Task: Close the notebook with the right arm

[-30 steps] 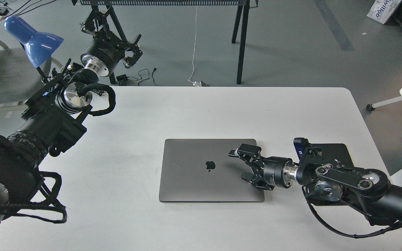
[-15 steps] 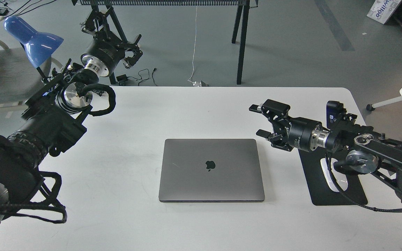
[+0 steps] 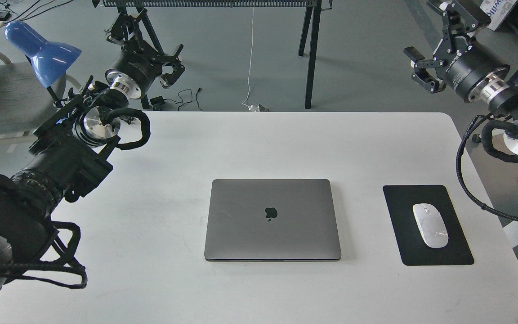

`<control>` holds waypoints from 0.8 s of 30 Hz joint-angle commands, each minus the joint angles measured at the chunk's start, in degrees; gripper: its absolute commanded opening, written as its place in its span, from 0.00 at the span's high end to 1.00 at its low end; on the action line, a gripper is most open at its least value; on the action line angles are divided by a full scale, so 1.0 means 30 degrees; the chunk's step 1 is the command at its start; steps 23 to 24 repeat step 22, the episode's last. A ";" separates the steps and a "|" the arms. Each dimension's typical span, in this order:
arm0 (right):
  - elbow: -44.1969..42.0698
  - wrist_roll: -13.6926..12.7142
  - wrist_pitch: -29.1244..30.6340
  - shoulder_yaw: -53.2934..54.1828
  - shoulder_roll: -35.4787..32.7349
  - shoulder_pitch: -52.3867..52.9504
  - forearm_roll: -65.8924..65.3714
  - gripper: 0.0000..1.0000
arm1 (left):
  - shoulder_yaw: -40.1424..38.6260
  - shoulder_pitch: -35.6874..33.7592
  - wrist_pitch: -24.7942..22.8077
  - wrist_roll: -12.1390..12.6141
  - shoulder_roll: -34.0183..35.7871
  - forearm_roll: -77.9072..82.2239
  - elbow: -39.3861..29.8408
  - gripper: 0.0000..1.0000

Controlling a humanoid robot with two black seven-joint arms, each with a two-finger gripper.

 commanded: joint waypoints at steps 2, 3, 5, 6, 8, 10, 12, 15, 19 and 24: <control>-0.2506 0.0048 0.0206 0.1012 0.1268 0.0128 0.1779 0.00 | 0.0001 0.0029 0.0000 -0.0019 -0.0002 -0.0001 0.0001 0.00; -0.3266 0.0018 0.0265 0.1480 0.1677 0.0186 0.1838 0.00 | 0.0001 0.0029 0.0000 -0.0020 -0.0002 -0.0001 0.0001 0.00; -0.4585 -0.0011 0.0701 0.2213 0.2497 0.0303 0.1839 0.00 | 0.0001 0.0029 0.0000 0.0010 0.0027 -0.0001 0.0001 0.00; -0.5056 -0.0011 0.1082 0.2478 0.2850 0.0449 0.1839 0.00 | 0.0001 0.0029 0.0000 0.0010 0.0027 -0.0001 0.0001 0.00; -0.5907 -0.0041 0.1815 0.2918 0.3320 0.0742 0.1868 0.00 | 0.0001 0.0029 0.0000 0.0010 0.0027 -0.0001 0.0001 0.00; -0.6581 0.0047 0.2052 0.3328 0.3585 0.0889 0.2072 0.00 | 0.0001 0.0029 0.0000 0.0010 0.0027 -0.0001 0.0001 0.00; -0.6963 0.0077 0.2111 0.3739 0.3819 0.0919 0.2598 0.00 | 0.0001 0.0029 0.0000 0.0039 0.0027 -0.0001 0.0001 0.00; -0.6994 0.0077 0.2111 0.3829 0.3966 0.0919 0.2922 0.00 | 0.0001 0.0029 0.0000 0.0039 0.0027 -0.0001 0.0001 0.00; -0.6994 0.0135 0.2082 0.3799 0.3996 0.0948 0.2923 0.00 | 0.0001 0.0029 0.0000 0.0039 0.0057 -0.0001 0.0001 0.00; -0.6907 0.0106 0.2111 0.3566 0.3996 0.0948 0.2923 0.00 | 0.0030 0.0029 0.0000 0.0039 0.0086 -0.0001 0.0001 0.00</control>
